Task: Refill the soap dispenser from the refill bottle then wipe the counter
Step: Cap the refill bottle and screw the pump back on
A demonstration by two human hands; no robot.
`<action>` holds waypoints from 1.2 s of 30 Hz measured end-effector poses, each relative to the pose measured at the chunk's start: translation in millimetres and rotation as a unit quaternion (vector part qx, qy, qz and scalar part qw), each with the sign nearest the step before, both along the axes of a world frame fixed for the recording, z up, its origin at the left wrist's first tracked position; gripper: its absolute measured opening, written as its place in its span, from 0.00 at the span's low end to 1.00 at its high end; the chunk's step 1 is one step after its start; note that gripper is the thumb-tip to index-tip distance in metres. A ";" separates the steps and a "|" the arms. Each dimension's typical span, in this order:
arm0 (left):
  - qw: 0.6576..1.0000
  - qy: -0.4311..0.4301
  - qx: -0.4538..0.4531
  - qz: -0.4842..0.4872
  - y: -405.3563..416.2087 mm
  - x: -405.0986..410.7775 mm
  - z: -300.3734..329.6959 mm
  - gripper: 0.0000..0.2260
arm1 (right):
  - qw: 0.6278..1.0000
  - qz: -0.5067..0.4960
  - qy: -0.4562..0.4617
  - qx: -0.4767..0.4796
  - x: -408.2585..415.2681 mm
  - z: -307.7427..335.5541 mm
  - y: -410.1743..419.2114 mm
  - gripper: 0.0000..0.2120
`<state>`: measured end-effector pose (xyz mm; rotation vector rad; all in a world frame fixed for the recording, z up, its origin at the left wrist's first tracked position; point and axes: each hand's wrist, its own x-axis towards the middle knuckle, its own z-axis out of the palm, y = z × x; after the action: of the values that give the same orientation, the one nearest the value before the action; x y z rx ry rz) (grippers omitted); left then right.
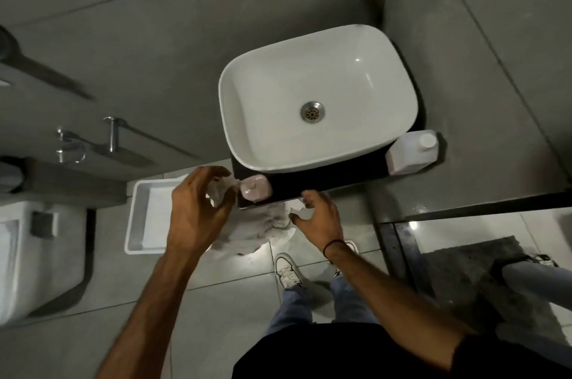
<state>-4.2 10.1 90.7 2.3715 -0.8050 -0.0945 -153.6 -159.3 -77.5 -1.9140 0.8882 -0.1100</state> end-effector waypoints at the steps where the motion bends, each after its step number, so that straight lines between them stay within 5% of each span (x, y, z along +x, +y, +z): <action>1: 1.000 -0.009 0.007 -0.002 5.6 7.1 1.4 0.14 | 1.000 0.015 -0.004 -0.003 9.4 1.8 7.7 0.29; 7: 0.997 -0.016 0.063 -0.052 13.4 30.1 -7.4 0.12 | 0.999 0.049 0.009 -0.011 53.9 7.4 40.9 0.42; 14: 0.988 0.019 0.089 -0.125 -3.7 45.6 -30.9 0.11 | 1.000 -0.001 0.010 -0.021 80.1 0.6 64.7 0.43; 23: 0.945 0.021 0.247 -0.213 -36.4 52.6 -72.1 0.13 | 0.997 -0.064 -0.022 -0.029 99.1 -4.3 71.2 0.28; 31: 0.917 0.006 0.147 -0.371 -25.2 52.3 -47.2 0.16 | 0.995 -0.061 -0.024 -0.078 77.7 17.3 69.5 0.31; 36: 0.935 0.016 0.166 -0.313 -23.1 50.4 -29.2 0.19 | 0.994 -0.041 -0.032 -0.099 64.0 38.1 59.6 0.29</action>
<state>46.1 -13.0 61.4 2.3059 -1.6084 -0.5683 -89.6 -99.7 -39.5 -2.0455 0.9414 -0.3181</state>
